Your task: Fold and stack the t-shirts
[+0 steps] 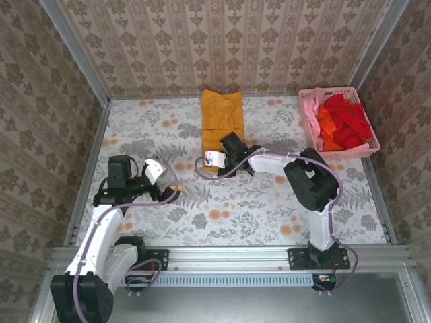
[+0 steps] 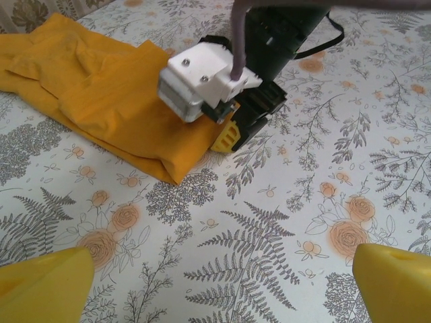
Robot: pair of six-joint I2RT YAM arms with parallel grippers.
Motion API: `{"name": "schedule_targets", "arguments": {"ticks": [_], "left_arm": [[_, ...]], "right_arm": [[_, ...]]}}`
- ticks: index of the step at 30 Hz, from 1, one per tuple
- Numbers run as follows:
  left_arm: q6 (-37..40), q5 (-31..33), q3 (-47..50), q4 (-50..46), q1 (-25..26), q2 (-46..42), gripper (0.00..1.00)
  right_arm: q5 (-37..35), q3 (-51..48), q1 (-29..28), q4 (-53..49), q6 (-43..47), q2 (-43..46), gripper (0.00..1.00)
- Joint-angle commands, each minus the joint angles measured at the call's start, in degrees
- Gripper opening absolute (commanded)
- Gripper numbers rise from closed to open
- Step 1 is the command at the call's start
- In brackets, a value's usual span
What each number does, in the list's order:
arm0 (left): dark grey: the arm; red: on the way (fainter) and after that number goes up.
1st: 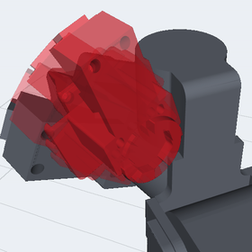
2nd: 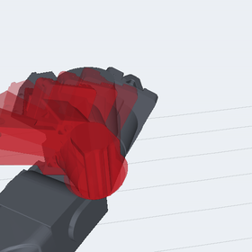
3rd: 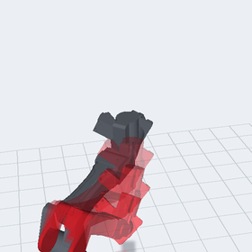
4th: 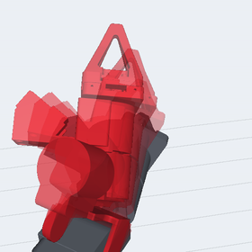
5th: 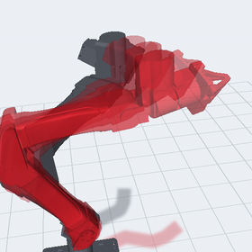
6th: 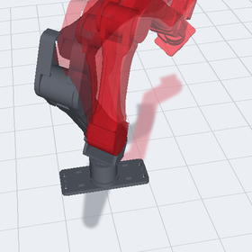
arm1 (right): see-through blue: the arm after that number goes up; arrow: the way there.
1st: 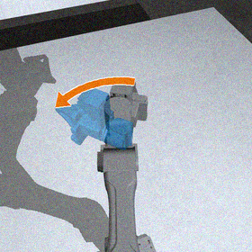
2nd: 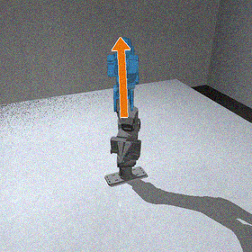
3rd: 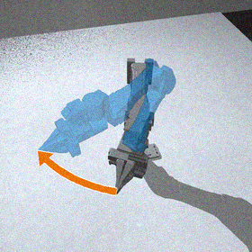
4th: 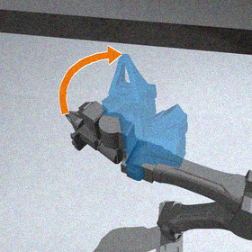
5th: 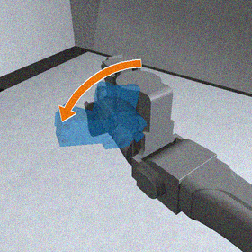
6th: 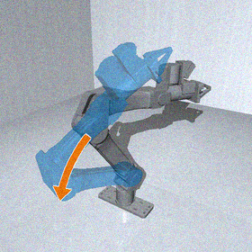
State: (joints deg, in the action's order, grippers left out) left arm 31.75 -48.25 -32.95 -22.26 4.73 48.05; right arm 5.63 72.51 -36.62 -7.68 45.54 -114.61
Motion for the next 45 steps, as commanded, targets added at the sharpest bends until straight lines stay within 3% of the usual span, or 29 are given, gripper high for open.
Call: {"name": "schedule_targets", "arguments": {"ticks": [1,4,6,9,10,14,22,25,33,36,42,45], "left_arm": [[0.1,-1.5,0.6,0.5,-0.4,-0.6,1.0],[0.0,-1.2,0.5,0.6,-0.4,-0.5,1.0],[-0.1,-0.9,0.4,0.6,-0.5,-0.7,1.0],[-3.1,0.6,0.5,2.4,-0.6,-0.7,1.0],[-4.4,1.1,0.5,3.2,-0.6,-0.7,1.0],[-11.4,4.7,-0.1,5.9,-0.6,0.2,1.0],[-31.0,25.6,-3.2,9.0,4.9,0.8,1.0],[-44.2,32.9,-4.5,10.6,8.5,4.4,1.0],[-62.3,34.6,-11.9,16.1,16.2,25.1,0.99],[-68.1,33.9,-17.9,16.0,16.9,34.6,0.85],[-72.4,31.4,-29.9,15.8,19.1,51.8,0.55],[-73.8,29.6,-34.5,16.4,19.6,58.0,0.47]], "right_arm": [[-3.1,3.0,0.2,-2.7,2.0,-2.6,0.52],[-5.6,4.4,0.2,-4.1,2.8,-4.3,0.49],[-7.2,5.1,0.2,-5.1,2.7,-5.0,0.41],[-9.0,4.4,0.2,-5.2,2.5,-4.1,0.04],[-8.7,3.3,0.1,-4.2,2.2,-3.0,0.0],[-7.5,-0.9,-0.6,-2.5,1.1,1.6,0.0],[-3.2,-11.3,-4.1,-4.5,-4.8,12.9,0.0],[-3.3,-14.7,-5.6,-6.0,-7.4,17.0,0.0],[-2.0,-21.4,-10.5,-12.3,-13.3,27.2,0.0],[-1.7,-22.6,-11.7,-14.6,-15.3,30.0,0.0],[-2.6,-22.7,-12.8,-16.7,-16.7,33.1,0.0],[-2.7,-22.4,-13.0,-17.5,-16.9,34.3,0.0]]}}
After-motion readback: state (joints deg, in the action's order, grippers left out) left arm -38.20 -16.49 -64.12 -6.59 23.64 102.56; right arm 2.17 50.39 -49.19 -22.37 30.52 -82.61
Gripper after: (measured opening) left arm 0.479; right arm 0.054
